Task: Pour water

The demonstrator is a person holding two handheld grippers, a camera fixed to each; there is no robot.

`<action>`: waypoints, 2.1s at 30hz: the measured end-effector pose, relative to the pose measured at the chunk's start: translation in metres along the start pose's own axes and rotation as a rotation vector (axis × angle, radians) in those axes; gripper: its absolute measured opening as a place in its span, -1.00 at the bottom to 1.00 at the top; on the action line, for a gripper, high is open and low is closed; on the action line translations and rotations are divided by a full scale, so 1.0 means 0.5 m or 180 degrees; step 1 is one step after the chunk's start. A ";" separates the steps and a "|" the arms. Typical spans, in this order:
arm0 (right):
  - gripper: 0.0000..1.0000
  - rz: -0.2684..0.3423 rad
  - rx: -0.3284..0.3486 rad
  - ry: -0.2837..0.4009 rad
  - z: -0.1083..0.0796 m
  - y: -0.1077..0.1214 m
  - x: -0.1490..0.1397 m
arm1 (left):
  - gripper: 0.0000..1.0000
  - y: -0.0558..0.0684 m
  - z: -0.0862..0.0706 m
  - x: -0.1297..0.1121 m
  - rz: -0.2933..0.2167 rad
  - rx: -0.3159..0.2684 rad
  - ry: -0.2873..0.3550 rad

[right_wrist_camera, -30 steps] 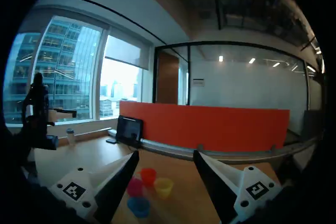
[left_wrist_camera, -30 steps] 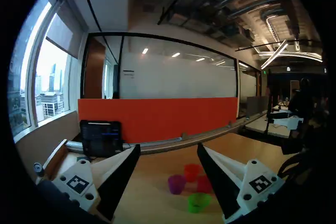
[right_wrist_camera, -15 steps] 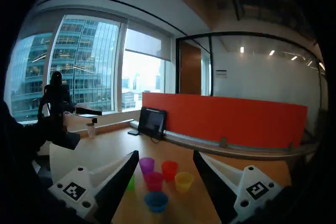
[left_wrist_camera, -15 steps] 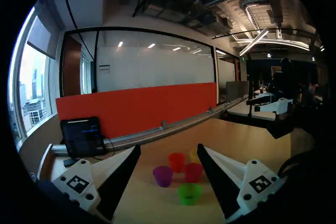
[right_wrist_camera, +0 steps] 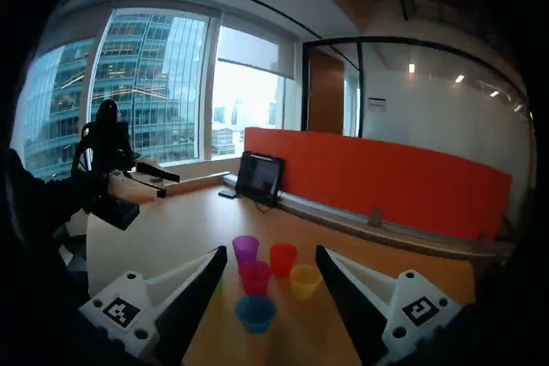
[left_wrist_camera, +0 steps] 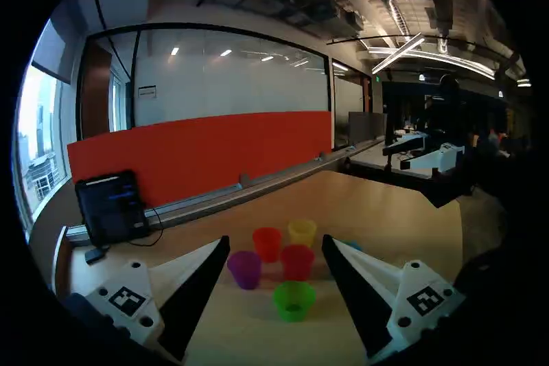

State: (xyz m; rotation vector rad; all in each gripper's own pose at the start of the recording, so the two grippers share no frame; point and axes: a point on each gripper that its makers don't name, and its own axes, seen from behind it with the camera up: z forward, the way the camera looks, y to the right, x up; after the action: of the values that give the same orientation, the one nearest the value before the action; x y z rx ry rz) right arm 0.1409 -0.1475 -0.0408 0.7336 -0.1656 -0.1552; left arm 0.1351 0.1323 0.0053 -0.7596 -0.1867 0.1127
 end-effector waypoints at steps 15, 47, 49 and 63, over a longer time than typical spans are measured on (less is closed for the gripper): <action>1.00 -0.0001 0.0173 -0.0339 0.026 -0.004 -0.106 | 1.00 0.029 0.047 -0.115 -0.0039 -0.0203 -0.0356; 1.00 -0.0232 0.0371 -0.1057 0.110 -0.022 -0.351 | 1.00 0.059 0.095 -0.322 -0.0032 -0.0419 -0.1071; 1.00 -0.0225 0.0379 -0.1102 0.117 -0.022 -0.364 | 1.00 0.057 0.101 -0.330 -0.0038 -0.0421 -0.1116; 1.00 -0.0099 0.0447 -0.1357 0.170 -0.018 -0.434 | 1.00 0.051 0.150 -0.381 -0.0081 -0.0494 -0.1349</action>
State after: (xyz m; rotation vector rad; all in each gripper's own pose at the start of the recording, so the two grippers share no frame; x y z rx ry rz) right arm -0.0888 -0.1666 -0.0056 0.8365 -0.5760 -0.3319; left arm -0.0677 0.1690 0.0163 -0.8817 -0.6133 0.2368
